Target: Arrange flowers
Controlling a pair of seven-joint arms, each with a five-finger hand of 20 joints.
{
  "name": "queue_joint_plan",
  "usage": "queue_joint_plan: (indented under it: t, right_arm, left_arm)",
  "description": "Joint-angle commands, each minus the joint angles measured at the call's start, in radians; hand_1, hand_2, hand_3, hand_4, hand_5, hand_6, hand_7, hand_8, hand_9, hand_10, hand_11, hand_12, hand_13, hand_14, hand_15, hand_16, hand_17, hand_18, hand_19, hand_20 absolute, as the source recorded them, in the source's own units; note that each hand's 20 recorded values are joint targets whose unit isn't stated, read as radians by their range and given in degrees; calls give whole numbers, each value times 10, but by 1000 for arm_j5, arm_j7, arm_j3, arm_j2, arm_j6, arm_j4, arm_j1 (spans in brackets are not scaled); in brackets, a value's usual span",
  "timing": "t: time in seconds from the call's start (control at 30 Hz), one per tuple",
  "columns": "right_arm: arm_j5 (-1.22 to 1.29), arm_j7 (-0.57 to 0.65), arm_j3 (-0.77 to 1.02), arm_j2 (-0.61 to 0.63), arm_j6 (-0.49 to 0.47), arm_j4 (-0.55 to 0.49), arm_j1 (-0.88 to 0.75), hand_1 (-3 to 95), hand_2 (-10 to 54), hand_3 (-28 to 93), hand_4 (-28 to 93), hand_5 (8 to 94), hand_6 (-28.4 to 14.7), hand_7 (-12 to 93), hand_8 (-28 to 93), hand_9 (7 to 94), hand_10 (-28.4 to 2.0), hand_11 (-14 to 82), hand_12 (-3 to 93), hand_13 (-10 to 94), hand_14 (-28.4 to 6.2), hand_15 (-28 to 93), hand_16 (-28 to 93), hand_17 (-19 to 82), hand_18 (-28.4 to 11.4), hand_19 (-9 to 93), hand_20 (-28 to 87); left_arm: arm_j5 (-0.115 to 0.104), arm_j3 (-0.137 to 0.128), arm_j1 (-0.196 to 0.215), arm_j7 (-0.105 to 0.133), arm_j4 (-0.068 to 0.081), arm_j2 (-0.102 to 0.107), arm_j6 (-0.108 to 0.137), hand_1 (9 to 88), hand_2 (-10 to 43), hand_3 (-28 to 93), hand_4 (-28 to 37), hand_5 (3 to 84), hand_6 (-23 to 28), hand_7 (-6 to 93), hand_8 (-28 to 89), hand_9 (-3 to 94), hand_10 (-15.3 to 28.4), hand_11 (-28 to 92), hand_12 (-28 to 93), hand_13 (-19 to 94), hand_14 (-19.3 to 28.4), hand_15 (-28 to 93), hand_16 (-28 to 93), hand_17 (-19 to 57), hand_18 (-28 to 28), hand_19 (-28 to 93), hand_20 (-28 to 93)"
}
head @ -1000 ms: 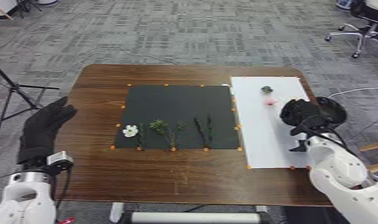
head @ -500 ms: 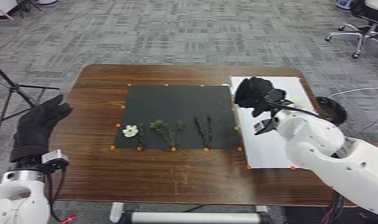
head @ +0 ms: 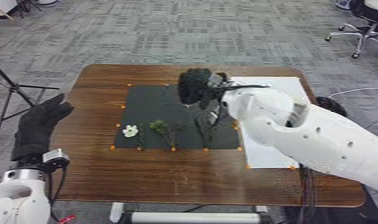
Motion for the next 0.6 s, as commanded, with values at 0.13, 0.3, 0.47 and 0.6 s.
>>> queue_joint_plan:
  t: [0.13, 0.3, 0.47, 0.6]
  right_arm:
    - [-70, -33, 85, -297, -89, 171, -50, 645, -95, 533, -130, 799, 24, 173, 48, 826, -101, 24, 271, 889, -19, 530, 345, 521, -167, 897, 532]
    - [-126, -36, 81, -349, -93, 206, -78, 645, -95, 533, -132, 800, 23, 172, 47, 825, -99, 23, 269, 888, -19, 535, 345, 521, -167, 900, 531]
    - [-174, -56, 105, -412, -112, 253, -137, 643, -95, 535, -132, 799, 26, 173, 47, 826, -97, 23, 267, 889, -19, 539, 344, 521, -166, 902, 530]
    - [-233, -90, 123, -450, -147, 274, -176, 642, -95, 535, -133, 798, 27, 173, 45, 825, -96, 23, 266, 888, -19, 543, 344, 521, -167, 904, 530]
  left_arm:
    - [-7, 10, 0, -2, 20, -10, 15, 145, 17, 730, -283, 469, 15, 116, -74, 482, 136, 176, 118, 401, 167, 172, 11, 46, 114, 68, 164]
    - [-10, 7, 5, 9, 19, -17, 8, 132, -6, 728, -283, 467, 16, 115, -74, 481, 134, 174, 118, 399, 167, 169, 12, 45, 115, 66, 163]
    - [-9, 11, -3, 14, 25, -21, 5, 130, -6, 725, -283, 466, 17, 113, -72, 481, 136, 174, 119, 399, 168, 168, 13, 45, 116, 65, 163]
    - [-10, 21, -12, 22, 26, -16, 17, 128, -5, 727, -283, 463, 18, 110, -72, 480, 136, 174, 120, 393, 164, 164, 13, 45, 116, 65, 163]
